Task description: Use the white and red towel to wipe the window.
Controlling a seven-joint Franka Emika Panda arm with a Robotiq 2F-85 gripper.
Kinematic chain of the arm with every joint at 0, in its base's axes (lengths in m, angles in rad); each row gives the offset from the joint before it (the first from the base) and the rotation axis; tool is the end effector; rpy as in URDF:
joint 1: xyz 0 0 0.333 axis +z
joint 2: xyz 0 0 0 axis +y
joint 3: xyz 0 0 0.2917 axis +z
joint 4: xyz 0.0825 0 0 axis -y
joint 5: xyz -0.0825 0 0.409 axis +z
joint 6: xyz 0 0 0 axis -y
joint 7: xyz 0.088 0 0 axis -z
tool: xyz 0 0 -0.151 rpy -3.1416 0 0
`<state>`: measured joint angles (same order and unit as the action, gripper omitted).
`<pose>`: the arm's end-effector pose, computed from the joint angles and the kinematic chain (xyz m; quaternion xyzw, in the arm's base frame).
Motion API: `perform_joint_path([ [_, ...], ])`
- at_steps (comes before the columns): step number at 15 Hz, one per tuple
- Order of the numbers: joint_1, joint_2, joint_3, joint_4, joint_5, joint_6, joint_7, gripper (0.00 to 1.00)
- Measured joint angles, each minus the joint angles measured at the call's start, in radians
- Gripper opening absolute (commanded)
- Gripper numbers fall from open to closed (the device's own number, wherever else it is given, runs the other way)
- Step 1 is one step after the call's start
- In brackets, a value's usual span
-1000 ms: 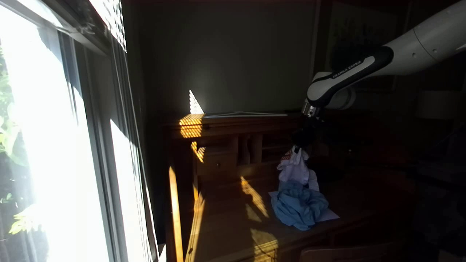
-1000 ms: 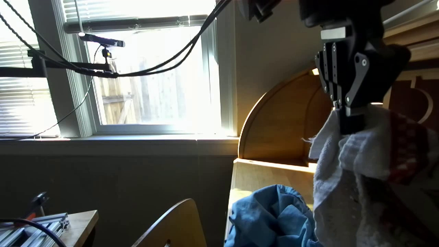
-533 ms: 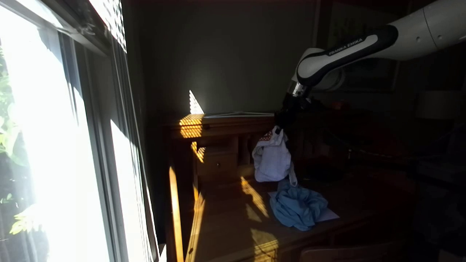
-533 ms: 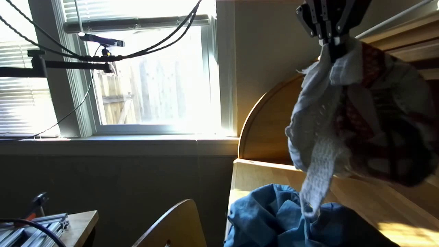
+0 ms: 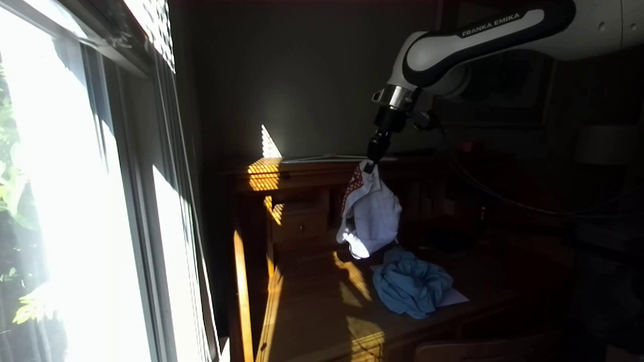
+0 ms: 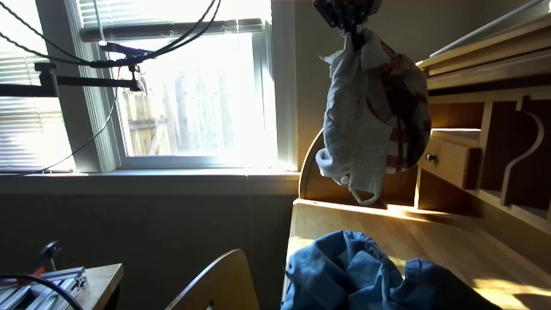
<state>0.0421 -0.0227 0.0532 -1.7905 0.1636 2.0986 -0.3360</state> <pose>0.6214 0.0737 0.5142 -0.9665 -0.1822 -0.1720 0.0556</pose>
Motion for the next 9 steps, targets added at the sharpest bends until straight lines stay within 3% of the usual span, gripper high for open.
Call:
perform_joint_path([
  [9,0.079,0.001,0.064,0.009,0.065,-0.007,-0.383,0.03],
])
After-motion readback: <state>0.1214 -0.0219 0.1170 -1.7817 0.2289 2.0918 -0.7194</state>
